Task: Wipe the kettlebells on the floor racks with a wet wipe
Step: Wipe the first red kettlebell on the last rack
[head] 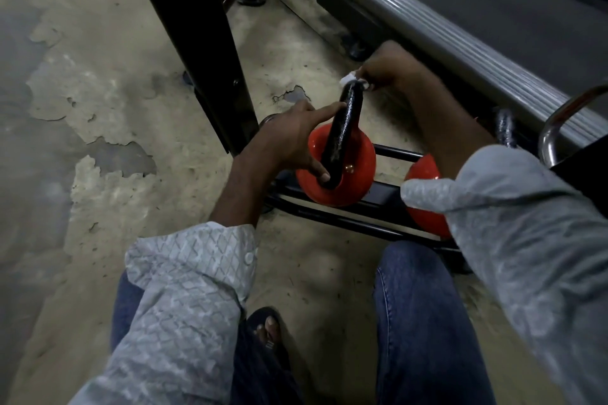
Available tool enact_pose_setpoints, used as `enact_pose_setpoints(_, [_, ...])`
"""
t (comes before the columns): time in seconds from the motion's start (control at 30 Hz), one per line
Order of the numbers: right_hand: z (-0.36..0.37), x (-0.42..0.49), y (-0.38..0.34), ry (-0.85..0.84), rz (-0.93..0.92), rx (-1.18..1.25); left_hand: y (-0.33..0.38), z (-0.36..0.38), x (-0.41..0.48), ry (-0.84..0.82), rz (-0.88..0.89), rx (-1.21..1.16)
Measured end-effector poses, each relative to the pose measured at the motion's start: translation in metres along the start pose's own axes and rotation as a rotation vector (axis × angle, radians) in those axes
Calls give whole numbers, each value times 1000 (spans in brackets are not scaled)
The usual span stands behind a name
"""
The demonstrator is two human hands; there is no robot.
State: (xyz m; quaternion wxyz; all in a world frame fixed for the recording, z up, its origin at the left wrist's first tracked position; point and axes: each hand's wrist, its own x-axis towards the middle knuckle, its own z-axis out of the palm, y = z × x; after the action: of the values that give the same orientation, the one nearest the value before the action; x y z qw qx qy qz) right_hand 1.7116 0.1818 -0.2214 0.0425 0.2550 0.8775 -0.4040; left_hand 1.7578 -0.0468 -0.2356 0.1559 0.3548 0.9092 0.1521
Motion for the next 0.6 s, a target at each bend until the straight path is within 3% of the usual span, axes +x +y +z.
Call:
enact_pose_setpoints(0.13, [4, -8, -28, 40, -253, -458, 0, 0, -1, 17, 11, -2])
enact_pose_setpoints(0.27, [8, -12, -40, -16, -389, -715, -1, 2, -3, 58, -30, 13])
enact_pose_setpoints(0.5, [17, -41, -40, -85, -517, -744, -5, 2, -6, 81, -150, 74])
enact_pose_setpoints(0.6, [39, -73, -24, -110, -652, -758, -7, 4, -5, 102, -163, 77])
